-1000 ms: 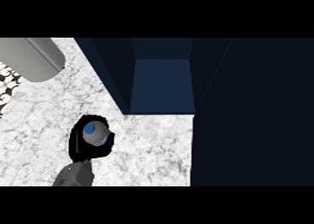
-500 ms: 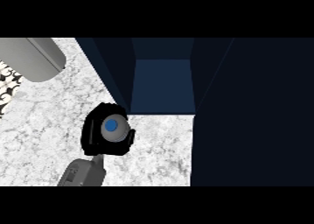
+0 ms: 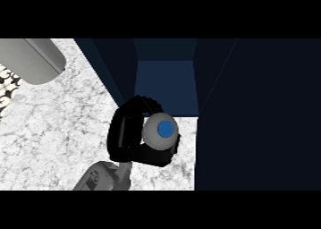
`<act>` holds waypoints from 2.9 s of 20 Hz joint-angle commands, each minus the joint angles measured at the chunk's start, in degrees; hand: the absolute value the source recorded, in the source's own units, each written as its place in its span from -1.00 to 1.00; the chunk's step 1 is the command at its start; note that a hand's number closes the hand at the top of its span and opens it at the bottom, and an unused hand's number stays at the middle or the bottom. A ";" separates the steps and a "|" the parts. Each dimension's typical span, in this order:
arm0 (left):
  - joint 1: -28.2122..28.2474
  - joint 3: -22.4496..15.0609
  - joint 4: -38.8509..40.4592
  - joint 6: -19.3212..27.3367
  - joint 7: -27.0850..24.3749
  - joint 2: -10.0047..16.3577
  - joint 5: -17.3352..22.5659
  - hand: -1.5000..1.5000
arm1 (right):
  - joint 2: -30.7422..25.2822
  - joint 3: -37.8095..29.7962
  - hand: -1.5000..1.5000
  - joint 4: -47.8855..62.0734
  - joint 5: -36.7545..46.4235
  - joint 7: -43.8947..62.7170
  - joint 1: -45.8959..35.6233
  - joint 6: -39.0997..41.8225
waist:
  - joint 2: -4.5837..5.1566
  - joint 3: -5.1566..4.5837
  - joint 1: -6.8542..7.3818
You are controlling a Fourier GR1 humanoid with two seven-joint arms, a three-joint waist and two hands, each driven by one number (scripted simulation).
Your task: Pick up the bottled water, place it into the cabinet and close the cabinet
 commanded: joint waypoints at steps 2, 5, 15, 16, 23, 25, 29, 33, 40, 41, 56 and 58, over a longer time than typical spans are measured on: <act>-9.12 -6.69 -3.71 16.30 7.60 -0.01 -0.77 1.00 | 0.32 0.02 -1.00 -5.36 -4.26 3.74 -0.86 -0.74 | 0.07 0.00 -0.48; -13.38 -9.21 -0.69 21.77 5.73 -0.01 0.30 1.00 | -0.69 -1.26 -1.00 -5.63 -6.47 6.50 -2.80 -1.08 | 0.22 -0.02 -0.56; -22.68 -5.94 13.28 24.99 4.57 -0.01 1.01 1.00 | -0.60 -5.86 -1.00 -2.83 -8.55 5.10 -3.36 0.32 | 0.20 -0.02 -0.67; -26.39 -4.88 13.27 26.19 7.39 -0.01 0.87 1.00 | 1.63 -0.83 -1.00 -9.58 -6.17 8.27 -0.72 -0.80 | 0.20 -0.06 -0.76; -29.93 -1.69 24.89 22.00 2.76 -0.01 3.95 1.00 | -1.58 -6.01 -1.00 -7.94 -11.79 8.59 -2.49 0.36 | 0.57 -0.08 -0.77; -33.30 0.74 28.73 20.58 3.54 0.24 3.17 1.00 | -1.00 -5.82 -1.00 -8.59 -11.18 7.84 -0.57 1.49 | 0.50 -0.08 -1.09; -33.12 0.15 36.04 21.11 -0.76 -0.01 5.00 1.00 | -0.81 -6.77 -1.00 -3.56 -10.96 5.21 -2.43 2.72 | 0.63 -0.05 -2.00; -34.92 4.99 39.89 18.12 -2.83 -0.01 8.32 1.00 | -0.93 -5.92 -1.00 -3.41 -10.47 7.24 -3.64 2.78 | 0.60 -0.06 -1.31; -39.56 9.45 52.35 13.46 -10.92 -0.01 10.98 1.00 | -1.71 -7.95 -1.00 0.49 -10.16 4.94 -5.35 4.79 | 0.86 -0.05 -2.22; -37.85 9.42 52.57 12.91 -11.96 -0.01 9.81 1.00 | -0.93 -6.75 -1.00 -3.37 -12.76 6.97 -4.03 3.51 | 0.87 -0.08 -1.79; -52.63 8.56 73.73 15.11 -10.27 0.00 4.32 -1.00 | -1.39 -5.99 -1.00 -1.68 -10.95 7.83 -7.94 2.88 | 1.40 -0.05 -3.50; -50.19 9.30 72.00 14.31 -12.55 0.00 6.42 -1.00 | -2.59 -5.84 -1.00 -1.08 -11.43 8.90 -9.83 3.03 | 1.44 -0.07 -3.64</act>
